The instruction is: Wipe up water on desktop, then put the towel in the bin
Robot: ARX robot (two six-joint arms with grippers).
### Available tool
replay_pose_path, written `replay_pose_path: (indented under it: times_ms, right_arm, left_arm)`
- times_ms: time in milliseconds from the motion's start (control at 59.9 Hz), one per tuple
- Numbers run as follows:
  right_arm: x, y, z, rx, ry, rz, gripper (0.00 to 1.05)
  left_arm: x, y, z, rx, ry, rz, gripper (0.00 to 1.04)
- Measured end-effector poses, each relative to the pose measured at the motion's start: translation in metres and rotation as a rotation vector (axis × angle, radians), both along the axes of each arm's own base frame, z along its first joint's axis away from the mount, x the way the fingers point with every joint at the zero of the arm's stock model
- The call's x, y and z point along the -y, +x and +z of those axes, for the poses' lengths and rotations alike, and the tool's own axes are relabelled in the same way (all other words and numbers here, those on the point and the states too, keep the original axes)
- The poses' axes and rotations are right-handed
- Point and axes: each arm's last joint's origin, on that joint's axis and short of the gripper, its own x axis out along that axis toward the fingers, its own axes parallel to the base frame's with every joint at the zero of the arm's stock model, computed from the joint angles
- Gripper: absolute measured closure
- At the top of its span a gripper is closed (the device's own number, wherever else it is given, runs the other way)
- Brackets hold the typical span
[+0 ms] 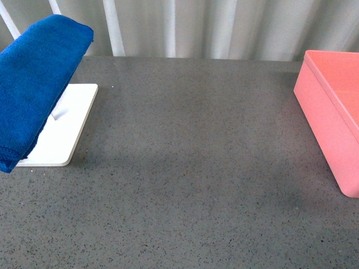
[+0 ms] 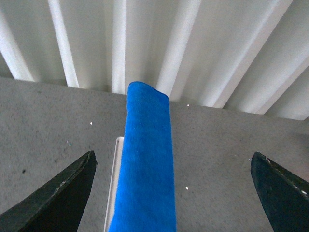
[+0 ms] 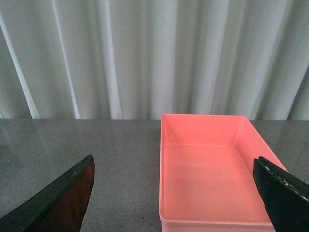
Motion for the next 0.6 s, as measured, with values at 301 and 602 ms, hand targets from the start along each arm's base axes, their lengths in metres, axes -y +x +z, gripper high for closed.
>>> replay_pose_path:
  times_ms: [301, 602]
  right_arm:
    - [0.0, 0.0, 0.0, 0.0, 0.0, 0.0, 0.07]
    - [0.0, 0.0, 0.0, 0.0, 0.0, 0.0, 0.07]
  left_arm:
    - [0.001, 0.124, 0.019, -0.162, 0.26, -0.148, 0.07]
    - [0.002, 0.17, -0.019, -0.286, 0.241, -0.161, 0.07]
